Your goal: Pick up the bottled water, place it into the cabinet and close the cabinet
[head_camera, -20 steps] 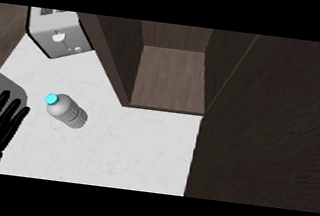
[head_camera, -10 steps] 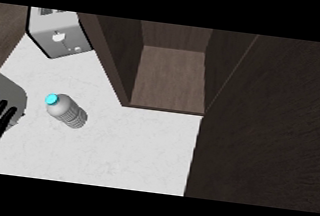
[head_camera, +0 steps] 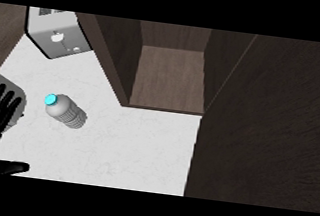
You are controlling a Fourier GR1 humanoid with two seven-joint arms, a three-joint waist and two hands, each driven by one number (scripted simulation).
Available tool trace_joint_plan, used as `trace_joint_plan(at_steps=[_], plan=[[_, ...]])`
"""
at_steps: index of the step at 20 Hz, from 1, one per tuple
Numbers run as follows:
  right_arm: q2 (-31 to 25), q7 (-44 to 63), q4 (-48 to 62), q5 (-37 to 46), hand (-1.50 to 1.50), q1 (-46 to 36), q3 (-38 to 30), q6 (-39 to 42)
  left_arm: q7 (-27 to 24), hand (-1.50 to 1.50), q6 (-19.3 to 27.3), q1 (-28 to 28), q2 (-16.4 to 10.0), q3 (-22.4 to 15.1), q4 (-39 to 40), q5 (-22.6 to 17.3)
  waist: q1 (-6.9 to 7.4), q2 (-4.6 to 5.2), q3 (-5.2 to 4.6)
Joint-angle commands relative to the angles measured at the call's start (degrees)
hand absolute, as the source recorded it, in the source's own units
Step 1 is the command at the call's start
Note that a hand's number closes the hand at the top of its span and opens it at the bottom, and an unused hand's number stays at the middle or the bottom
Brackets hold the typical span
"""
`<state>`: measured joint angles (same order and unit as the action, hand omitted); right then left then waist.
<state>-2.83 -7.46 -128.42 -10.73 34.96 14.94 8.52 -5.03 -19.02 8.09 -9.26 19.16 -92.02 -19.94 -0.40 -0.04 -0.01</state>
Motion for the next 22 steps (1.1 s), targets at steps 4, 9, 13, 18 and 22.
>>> trace_joint_plan(at_steps=[4, 9, 13, 18, 22], plan=[[-0.3, 1.6, -0.3, -1.1, -1.50, -1.7, -0.4, -0.9, -5.3, -1.50, -1.1, -4.6, -1.1, 0.3, 12.5, 3.6, 0.11, 0.01, 0.00], [-1.9, -4.0, -1.7, -0.7, -1.50, 5.3, 1.2, 1.7, -10.9, -1.50, -4.7, -9.6, -4.8, 2.2, 25.3, 4.7, -0.26, 0.02, -0.02], [-0.8, 1.9, -6.9, 2.2, -1.50, 5.3, 6.1, -1.9, -9.3, -1.50, -1.0, -13.1, -2.7, 0.7, 29.2, 6.1, -0.26, 0.02, -0.04], [-3.1, -2.3, -4.2, -4.0, -1.50, 6.4, 1.0, 1.4, -16.1, -1.50, -5.3, -16.3, -6.3, 3.3, 44.0, 6.0, -0.32, 0.07, -0.03], [-0.5, -2.8, -2.7, 4.2, -1.50, 5.5, 7.6, -1.7, -22.5, -1.50, -7.3, -22.8, -7.8, 4.4, 57.0, 6.8, -0.64, 0.18, -0.10]])
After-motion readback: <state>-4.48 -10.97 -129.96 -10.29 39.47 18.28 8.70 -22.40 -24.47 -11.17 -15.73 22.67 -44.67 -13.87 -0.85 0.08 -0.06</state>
